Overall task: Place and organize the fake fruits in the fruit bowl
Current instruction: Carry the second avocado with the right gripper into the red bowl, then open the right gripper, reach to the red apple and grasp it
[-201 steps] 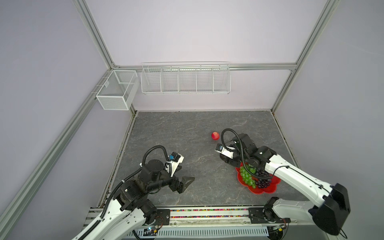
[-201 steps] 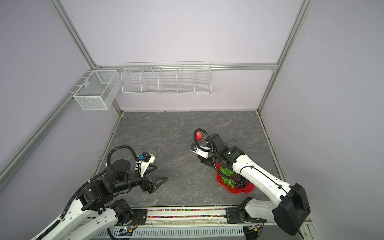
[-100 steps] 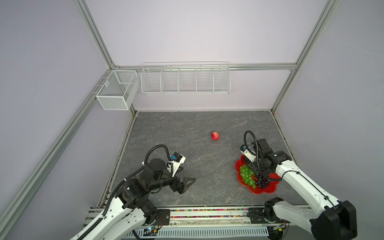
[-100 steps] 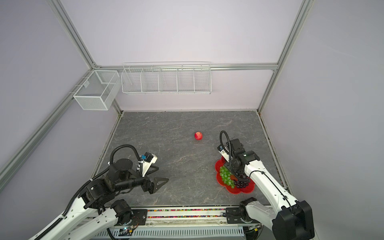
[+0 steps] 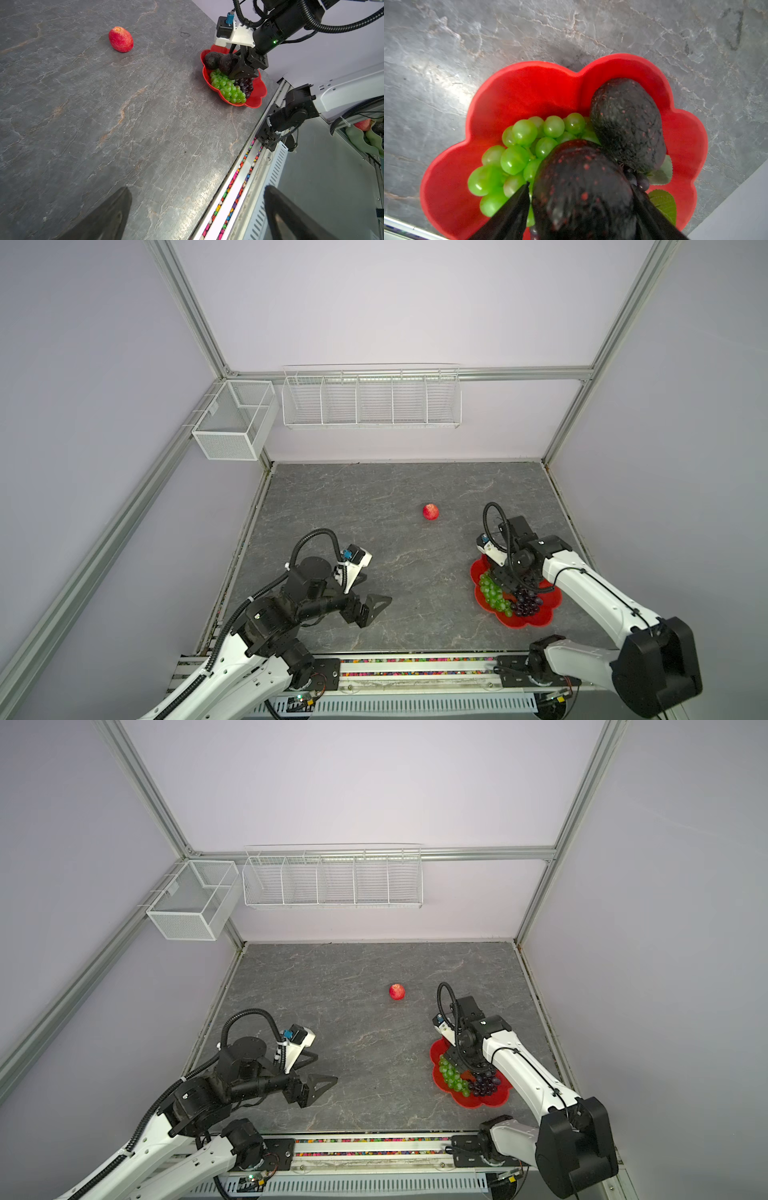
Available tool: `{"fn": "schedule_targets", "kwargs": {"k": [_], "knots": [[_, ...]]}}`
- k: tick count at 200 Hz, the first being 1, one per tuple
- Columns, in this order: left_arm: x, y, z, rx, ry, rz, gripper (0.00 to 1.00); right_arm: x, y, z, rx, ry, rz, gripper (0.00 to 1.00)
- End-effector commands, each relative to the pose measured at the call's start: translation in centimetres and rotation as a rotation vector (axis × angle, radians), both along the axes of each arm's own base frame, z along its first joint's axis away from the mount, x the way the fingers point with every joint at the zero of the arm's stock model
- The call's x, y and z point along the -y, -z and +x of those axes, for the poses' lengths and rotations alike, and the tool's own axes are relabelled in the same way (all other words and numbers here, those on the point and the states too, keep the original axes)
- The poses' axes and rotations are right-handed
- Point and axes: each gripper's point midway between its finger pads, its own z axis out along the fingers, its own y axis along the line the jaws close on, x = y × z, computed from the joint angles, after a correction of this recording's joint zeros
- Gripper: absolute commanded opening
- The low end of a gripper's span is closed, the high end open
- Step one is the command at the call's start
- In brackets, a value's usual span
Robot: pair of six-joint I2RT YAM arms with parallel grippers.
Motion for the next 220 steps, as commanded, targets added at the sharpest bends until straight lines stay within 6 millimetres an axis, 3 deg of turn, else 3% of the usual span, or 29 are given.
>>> {"fn": "schedule_targets", "kwargs": {"k": [1, 20, 23, 35, 68, 101, 118, 146, 177, 199, 220], "knots": [[0.1, -0.5, 0.0, 0.008, 0.008, -0.001, 0.99, -0.4, -2.1, 0.0, 0.057, -0.013, 0.038, 0.8], [0.2, -0.1, 0.0, -0.003, 0.008, 0.01, 0.99, -0.6, -3.4, 0.0, 0.093, -0.023, 0.043, 0.81], [0.2, -0.2, 0.1, -0.003, 0.007, 0.011, 0.99, -0.9, -4.5, 0.5, 0.12, -0.028, 0.052, 0.82], [0.2, 0.0, 0.1, -0.007, 0.006, 0.018, 0.99, -1.4, -5.8, 1.0, 0.149, -0.048, 0.056, 0.82], [0.1, 0.3, 0.5, -0.009, -0.01, 0.033, 0.99, -4.4, -9.4, 3.2, 0.254, -0.13, 0.123, 0.85], [-0.1, 0.4, 0.7, -0.001, -0.024, 0.041, 0.99, -8.2, -10.4, 6.8, 0.331, -0.174, 0.236, 0.87], [-0.2, 0.5, 0.9, 0.001, -0.035, 0.049, 0.99, -10.1, -10.0, 10.0, 0.392, -0.134, 0.298, 0.98], [-0.4, 0.7, 1.3, -0.003, -0.052, 0.062, 0.99, -14.4, -8.5, 15.6, 0.44, -0.087, 0.413, 0.97], [-0.6, 0.8, 1.6, -0.001, -0.074, 0.071, 0.99, -17.4, -4.1, 21.5, 0.398, -0.023, 0.375, 0.93], [-0.9, 0.6, 1.7, 0.013, -0.088, 0.067, 0.99, -18.6, -1.7, 24.0, 0.391, 0.015, 0.381, 0.93], [-0.9, 0.4, 1.7, 0.019, -0.09, 0.061, 0.99, -19.6, -0.4, 25.0, 0.388, 0.023, 0.42, 0.94]]}}
